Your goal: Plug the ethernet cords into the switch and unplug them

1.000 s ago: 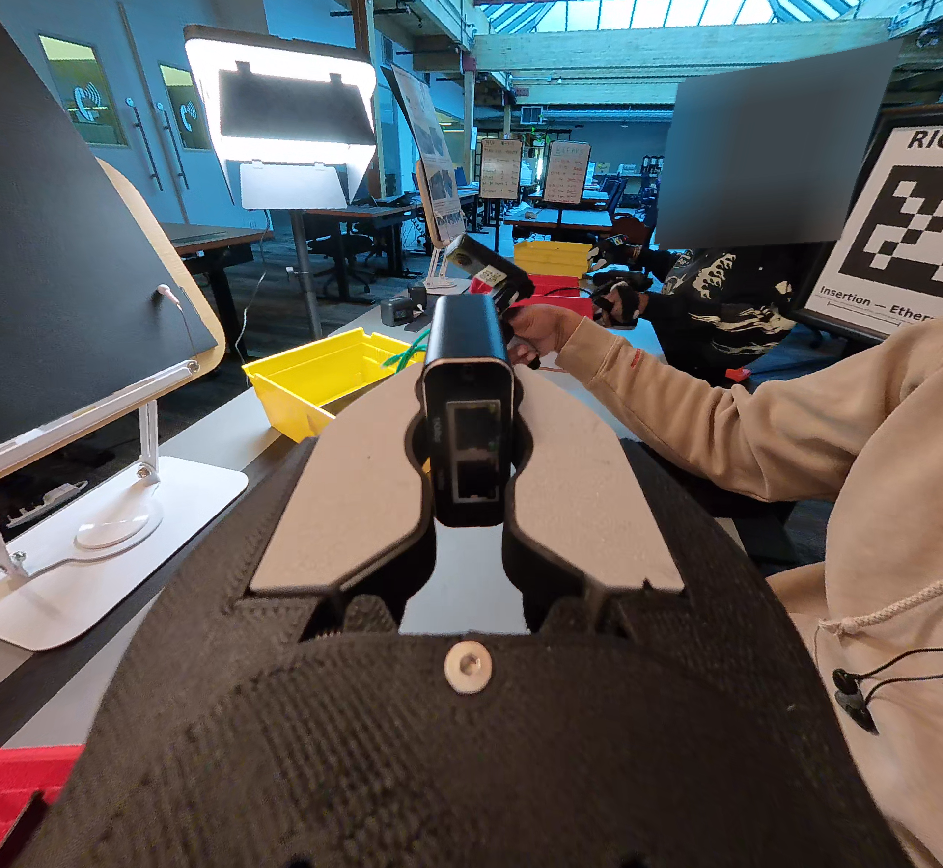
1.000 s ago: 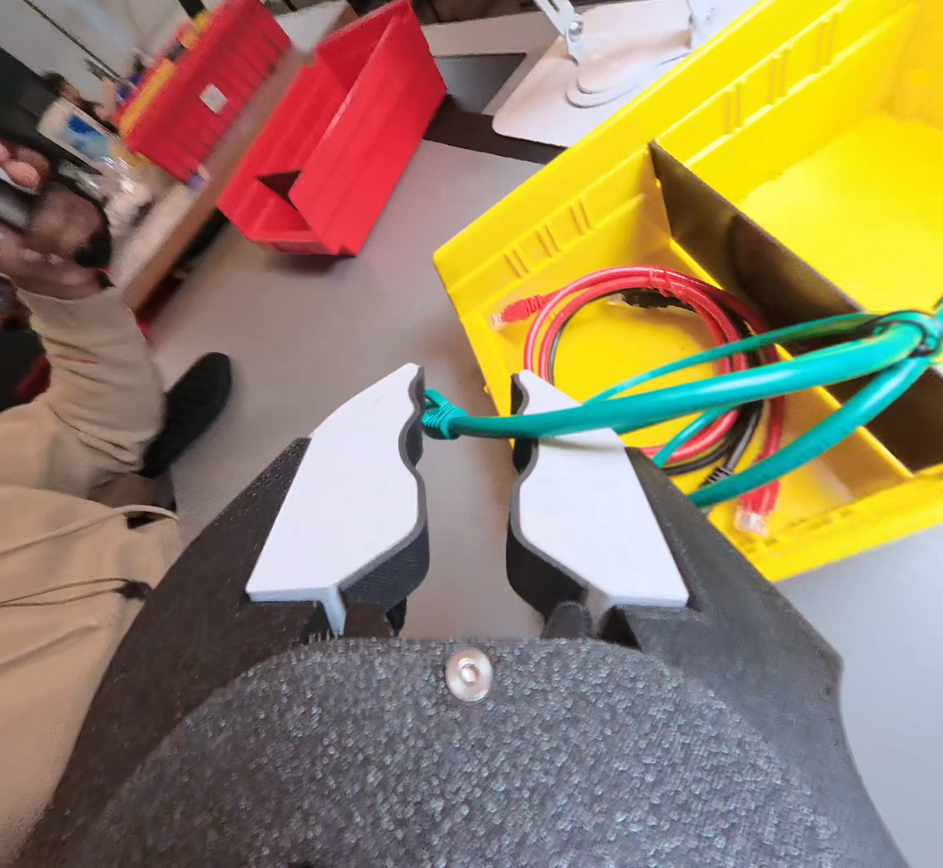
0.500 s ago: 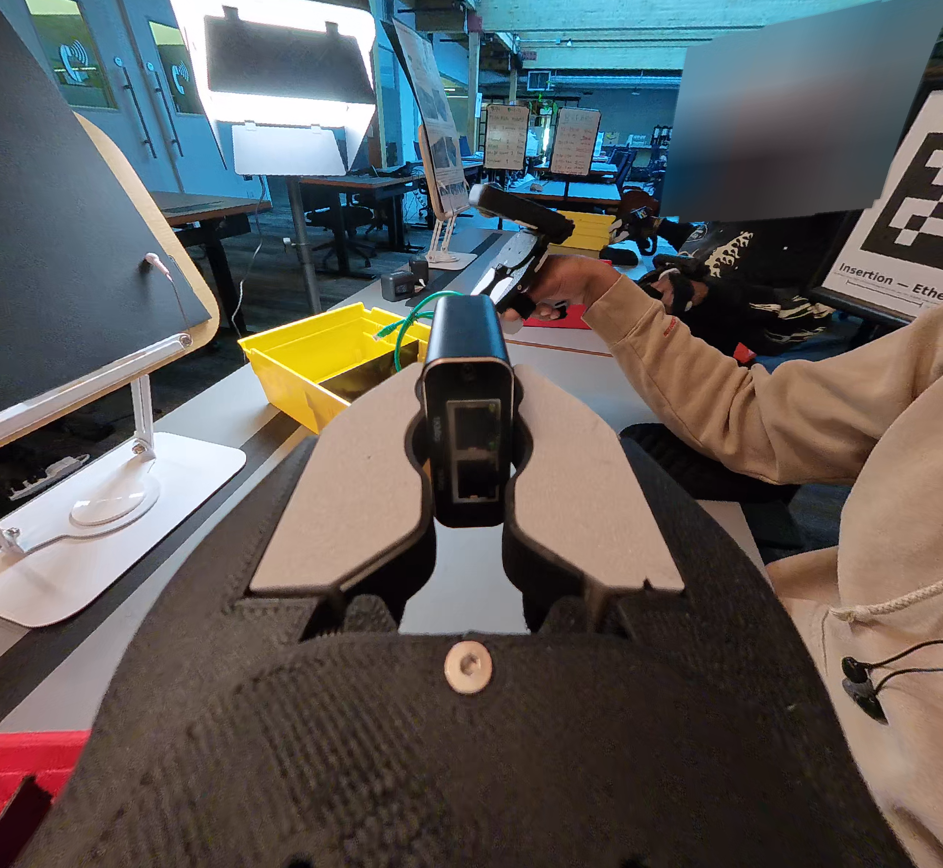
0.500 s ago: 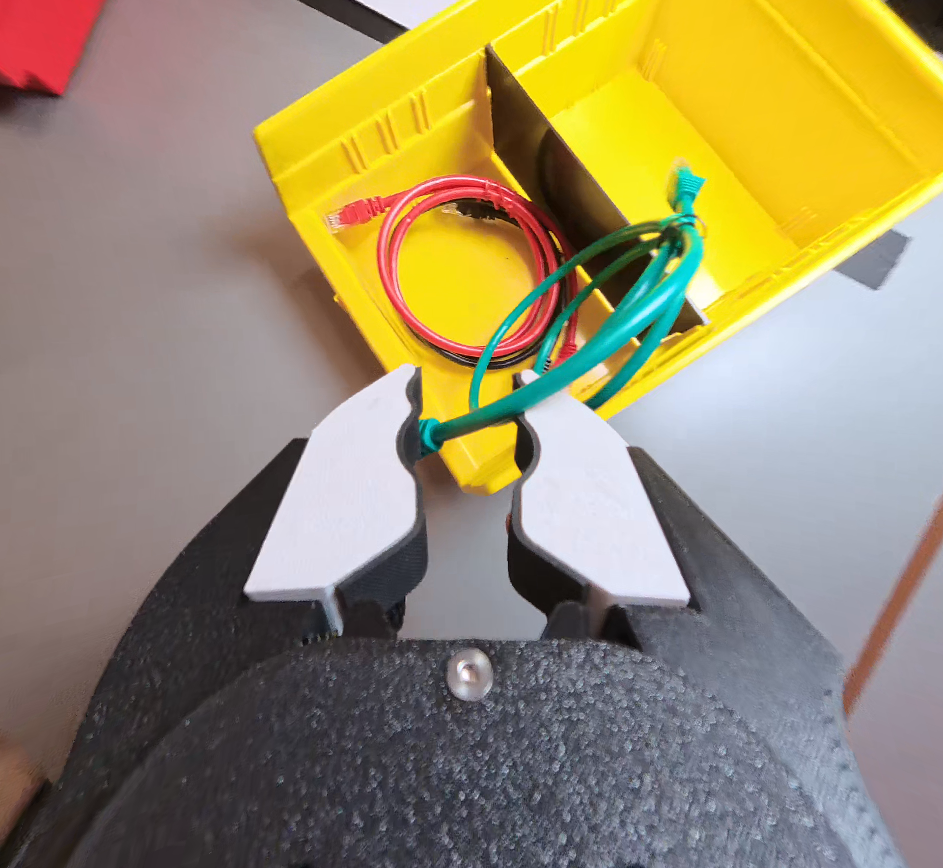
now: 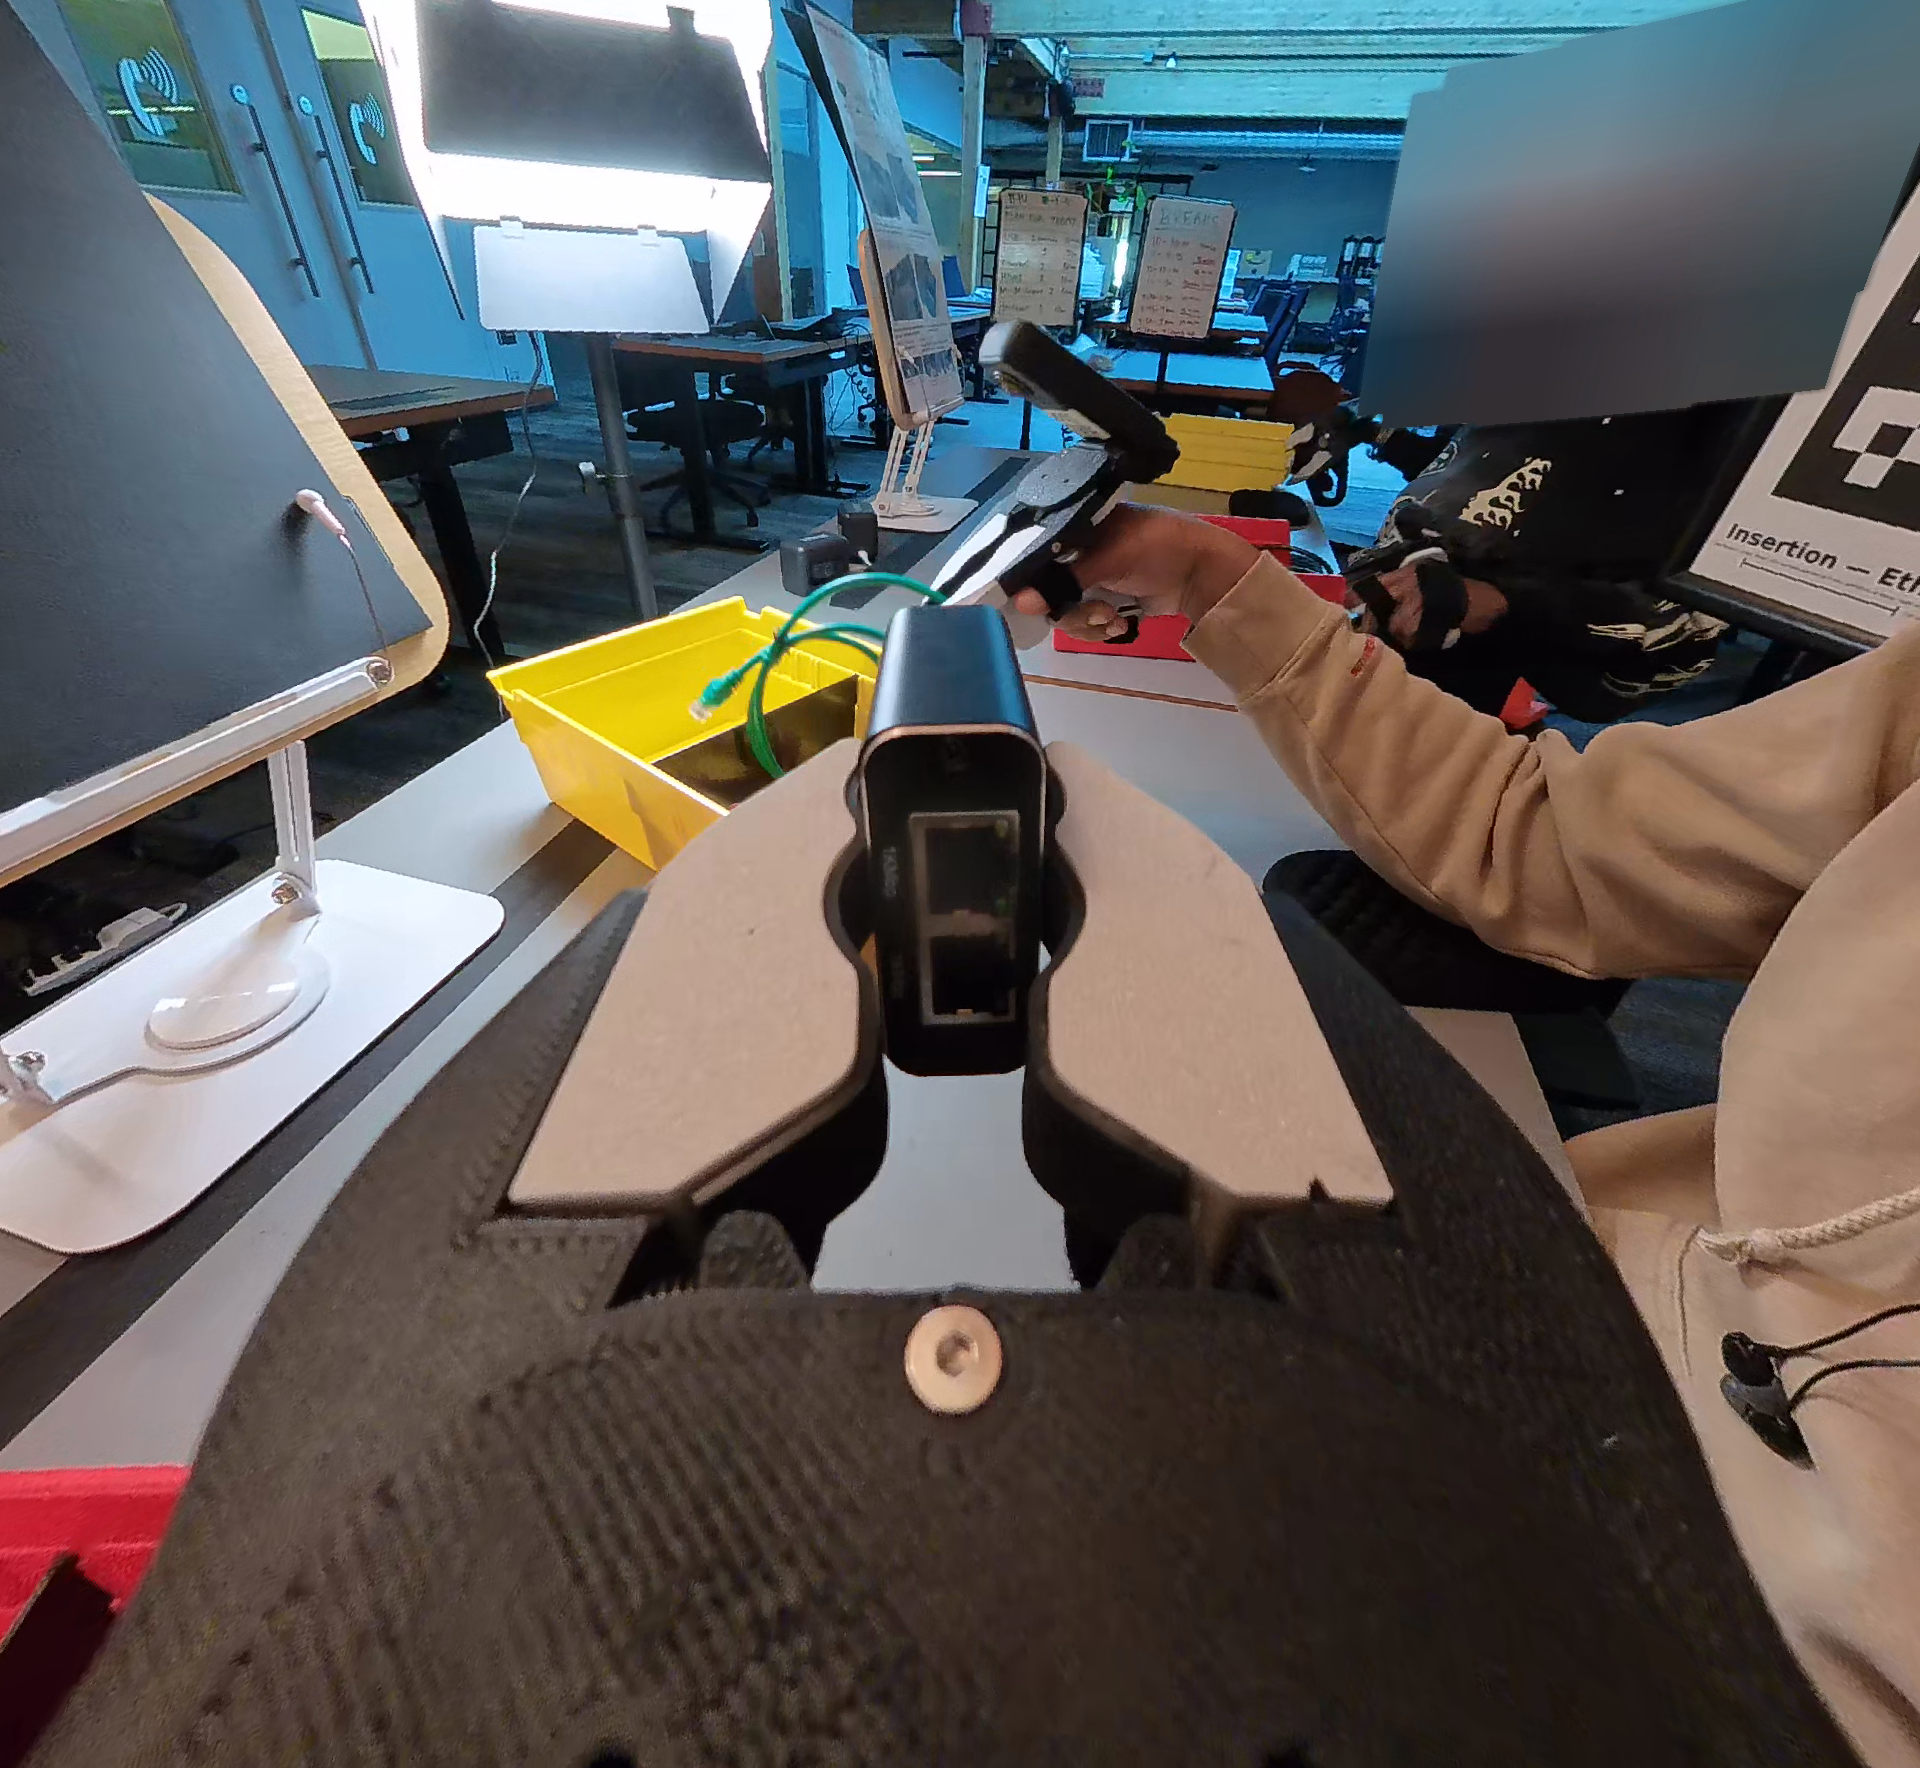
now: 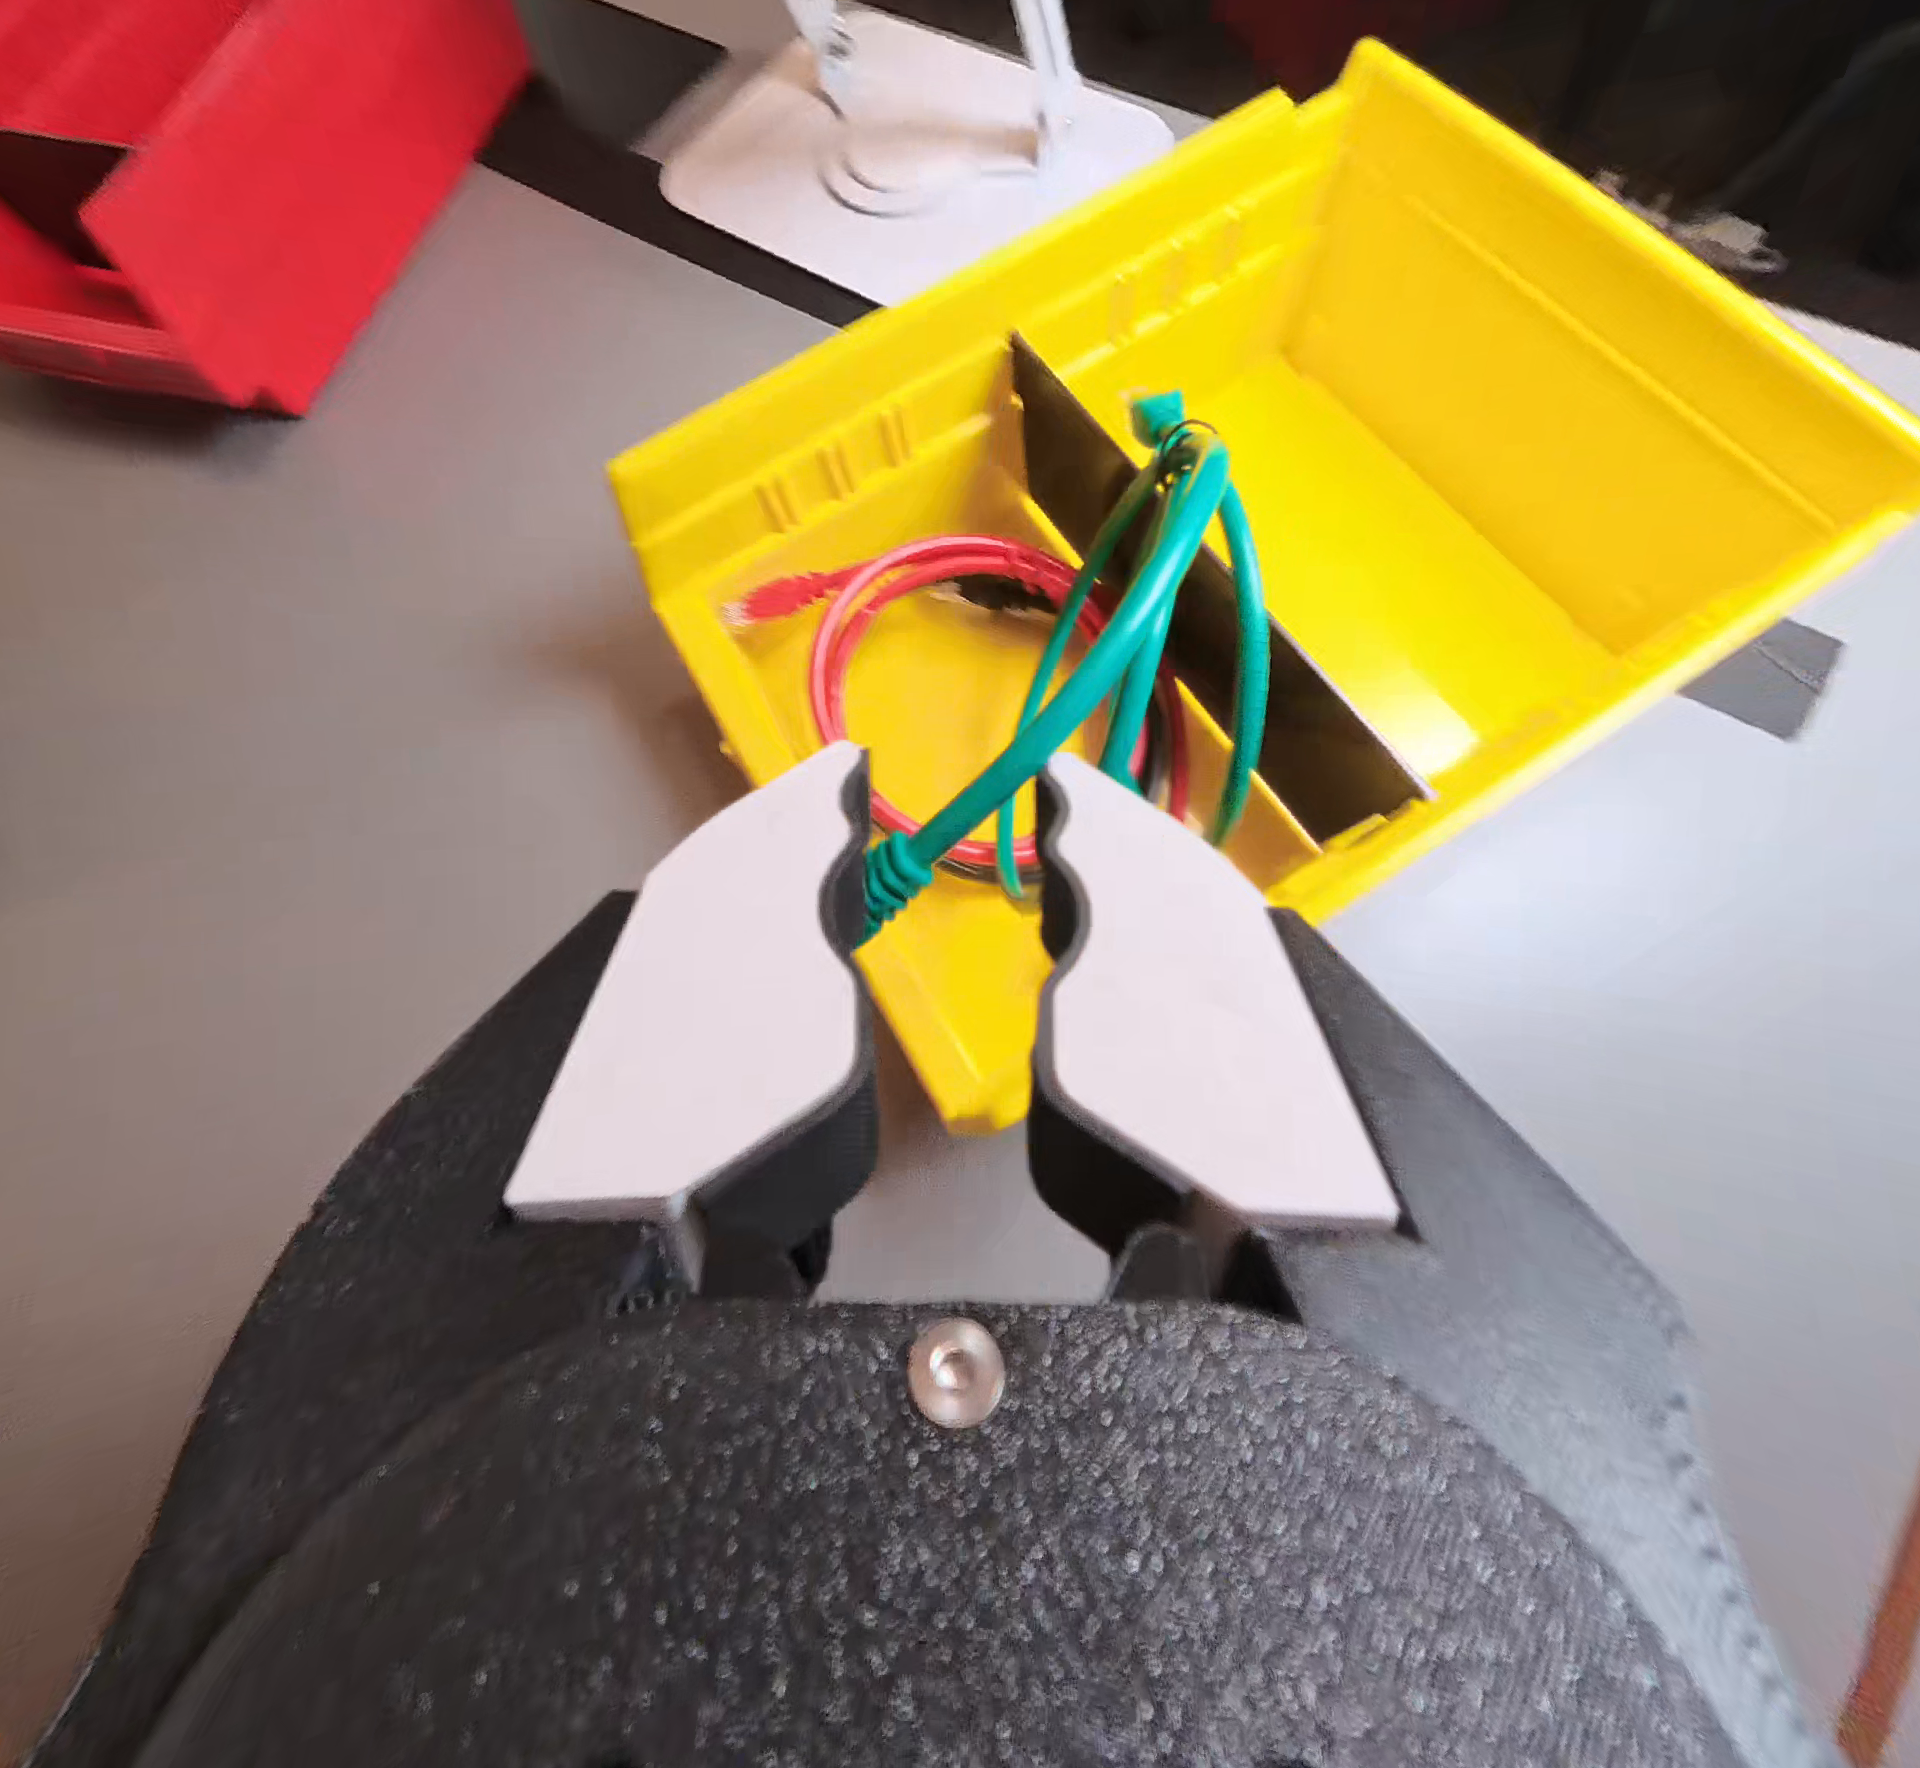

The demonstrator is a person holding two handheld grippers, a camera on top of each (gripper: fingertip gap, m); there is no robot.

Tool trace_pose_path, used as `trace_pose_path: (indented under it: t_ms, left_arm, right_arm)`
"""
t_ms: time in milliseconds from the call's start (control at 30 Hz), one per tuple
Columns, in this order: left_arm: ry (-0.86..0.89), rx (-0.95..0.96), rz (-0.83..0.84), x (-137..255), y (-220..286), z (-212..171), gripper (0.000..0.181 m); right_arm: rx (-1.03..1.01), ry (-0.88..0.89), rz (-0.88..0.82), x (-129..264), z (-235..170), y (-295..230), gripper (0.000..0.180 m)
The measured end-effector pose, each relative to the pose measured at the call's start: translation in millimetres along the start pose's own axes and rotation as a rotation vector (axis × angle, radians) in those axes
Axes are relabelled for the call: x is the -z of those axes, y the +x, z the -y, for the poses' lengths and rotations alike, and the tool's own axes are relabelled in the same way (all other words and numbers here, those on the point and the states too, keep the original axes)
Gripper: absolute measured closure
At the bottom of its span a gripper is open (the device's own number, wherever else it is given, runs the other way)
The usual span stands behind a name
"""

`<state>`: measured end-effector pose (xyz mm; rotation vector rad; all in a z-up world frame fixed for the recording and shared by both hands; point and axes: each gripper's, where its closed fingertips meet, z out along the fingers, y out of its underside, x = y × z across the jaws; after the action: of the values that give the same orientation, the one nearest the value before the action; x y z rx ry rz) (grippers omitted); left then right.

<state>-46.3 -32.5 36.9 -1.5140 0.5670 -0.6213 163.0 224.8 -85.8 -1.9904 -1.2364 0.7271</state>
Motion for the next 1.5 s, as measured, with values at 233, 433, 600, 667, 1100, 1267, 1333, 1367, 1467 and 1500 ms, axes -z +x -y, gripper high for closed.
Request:
trace_pose_path:
  t_ms: [233, 433, 600, 667, 1100, 1267, 1333, 1367, 1467, 1500]
  left_arm:
    - [-0.021, 0.019, -0.001, -4, -3, -7, 0.155]
    - [-0.037, 0.020, -0.005, -9, -2, -12, 0.155]
    - [-0.047, 0.030, -0.017, -13, 0, -16, 0.155]
    - [-0.039, 0.043, -0.028, -16, 2, -16, 0.155]
    - [-0.033, 0.053, -0.041, -15, 4, -14, 0.155]
    - [-0.047, 0.045, -0.046, -19, 8, -18, 0.155]
    - [-0.047, 0.043, -0.046, -20, 8, -19, 0.155]
    - [-0.044, 0.045, -0.046, -20, 8, -19, 0.155]
    - [-0.027, 0.066, -0.053, -21, 7, -18, 0.155]
    - [-0.020, 0.079, -0.059, -21, 7, -18, 0.155]
  right_arm:
    - [0.046, 0.014, -0.346, 19, 6, 47, 0.122]
    - [0.165, 0.143, -0.476, 40, 35, 46, 0.123]
    - [0.194, 0.060, -0.374, 1, 34, 15, 0.120]
    - [0.202, -0.082, -0.365, -30, 15, 12, 0.114]
    - [0.177, -0.016, -0.142, -26, 23, -14, 0.175]
    - [0.193, -0.088, -0.418, -36, 5, 43, 0.134]
    - [0.238, 0.017, -0.489, -28, 23, 45, 0.129]
    - [0.241, 0.057, -0.524, -21, 32, 45, 0.130]
    - [0.313, 0.140, -0.555, 0, 52, 32, 0.130]
    - [0.346, 0.175, -0.487, 0, 58, 14, 0.130]
